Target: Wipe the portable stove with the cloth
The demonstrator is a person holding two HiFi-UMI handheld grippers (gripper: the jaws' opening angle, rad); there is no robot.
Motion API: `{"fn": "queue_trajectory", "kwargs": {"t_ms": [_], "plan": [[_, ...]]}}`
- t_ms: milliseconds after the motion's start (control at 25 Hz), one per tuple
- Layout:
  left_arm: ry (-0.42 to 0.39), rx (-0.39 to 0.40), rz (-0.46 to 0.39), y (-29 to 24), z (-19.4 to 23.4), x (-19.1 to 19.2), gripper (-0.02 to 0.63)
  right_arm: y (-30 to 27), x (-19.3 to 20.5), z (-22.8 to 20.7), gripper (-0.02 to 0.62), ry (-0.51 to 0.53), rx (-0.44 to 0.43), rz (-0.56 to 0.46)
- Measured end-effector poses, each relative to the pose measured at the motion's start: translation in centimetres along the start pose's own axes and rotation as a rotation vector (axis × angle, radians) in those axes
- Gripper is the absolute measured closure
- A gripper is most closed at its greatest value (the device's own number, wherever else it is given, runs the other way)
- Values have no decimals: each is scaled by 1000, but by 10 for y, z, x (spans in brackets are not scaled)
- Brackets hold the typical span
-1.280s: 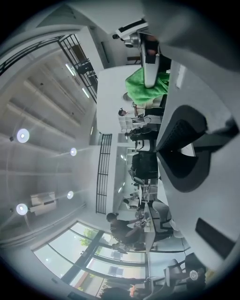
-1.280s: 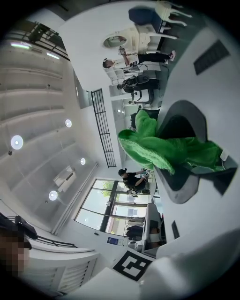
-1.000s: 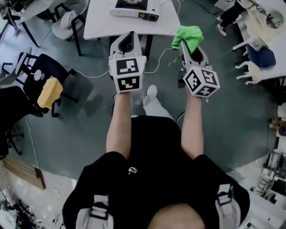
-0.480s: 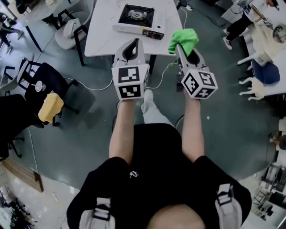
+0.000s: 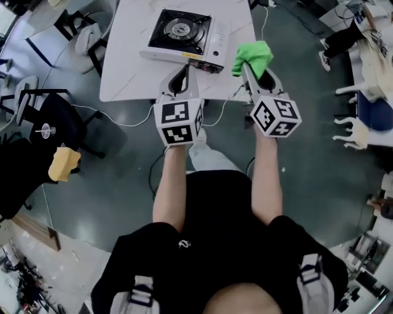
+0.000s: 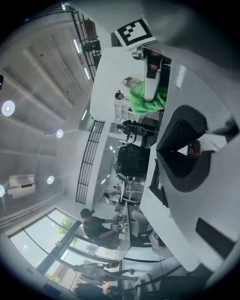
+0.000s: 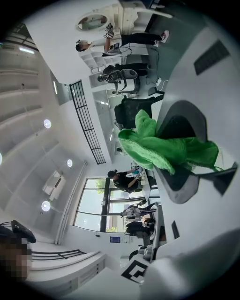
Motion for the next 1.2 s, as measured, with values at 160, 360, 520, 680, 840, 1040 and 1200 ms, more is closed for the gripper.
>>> {"fn": "queue_trajectory", "kwargs": {"t_ms": [160,360,520,680,840,1040,1200], "plan": [[-23,-3,39,-48,7,-1,612,-49,-4,-29,477,-44,-12,4],[-60,-25,75,-79,14,-12,612,-84,6,-54,477,-21,24,46],[-56,-36,97,-95,18,-11,612,-100,7,-60,477,-53,-2,55],[-23,-29,97,-105,21,-10,612,-106,9,-62,477,-45,-14,72],[-23,-6,108,-122,26,-7,612,-114,11,-70,476,-52,8,80],[-15,38,138,-149,41,-5,612,-130,13,-79,476,-38,53,106],[21,38,166,-167,68,0,612,-150,20,-84,476,-19,85,150]]}}
Point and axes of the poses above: the fingertips, and each gripper's own axes: y backward along the fingers, z to its left, x out of its underside, the point moved 7 cm from there along y, backward along the fingers, and after that the axes turned 13 degrees about x, right-handed, at the moved point
